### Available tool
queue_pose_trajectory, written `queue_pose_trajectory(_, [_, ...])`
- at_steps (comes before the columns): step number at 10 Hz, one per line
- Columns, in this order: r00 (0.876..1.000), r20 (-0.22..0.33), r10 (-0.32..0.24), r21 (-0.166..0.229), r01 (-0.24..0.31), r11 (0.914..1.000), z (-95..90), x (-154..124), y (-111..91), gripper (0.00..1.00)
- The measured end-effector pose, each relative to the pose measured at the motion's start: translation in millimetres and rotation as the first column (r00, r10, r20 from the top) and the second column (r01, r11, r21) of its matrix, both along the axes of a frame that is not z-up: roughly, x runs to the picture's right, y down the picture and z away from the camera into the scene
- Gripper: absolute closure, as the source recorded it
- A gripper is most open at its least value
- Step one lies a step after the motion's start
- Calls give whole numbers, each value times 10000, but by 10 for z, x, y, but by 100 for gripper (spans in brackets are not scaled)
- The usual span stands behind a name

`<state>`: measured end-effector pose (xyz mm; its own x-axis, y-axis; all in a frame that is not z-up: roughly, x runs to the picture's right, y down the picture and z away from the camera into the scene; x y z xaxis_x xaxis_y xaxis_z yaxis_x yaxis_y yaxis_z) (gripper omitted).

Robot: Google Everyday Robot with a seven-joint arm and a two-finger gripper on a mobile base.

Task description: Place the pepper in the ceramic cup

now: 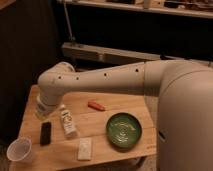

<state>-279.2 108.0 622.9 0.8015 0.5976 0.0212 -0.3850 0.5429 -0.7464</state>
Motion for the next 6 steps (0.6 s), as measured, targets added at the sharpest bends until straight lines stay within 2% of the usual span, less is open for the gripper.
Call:
queue_pose_trajectory(1, [9991, -404, -94, 129, 99, 9999, -30, 74, -77, 60])
queue_pose_trajectory(2, [9939, -1084, -191, 372, 233, 9990, -55, 245, -272, 48])
queue_pose_trajectory(4, [9749, -2205, -313, 702, 478, 9964, -46, 554, -651, 27])
queue_pose_trajectory(5, [9626, -2697, -258, 853, 506, 9951, 10, 721, -793, 21])
queue_pose_trajectory(6, [9519, -3059, -160, 954, 474, 9943, 45, 850, -882, 20])
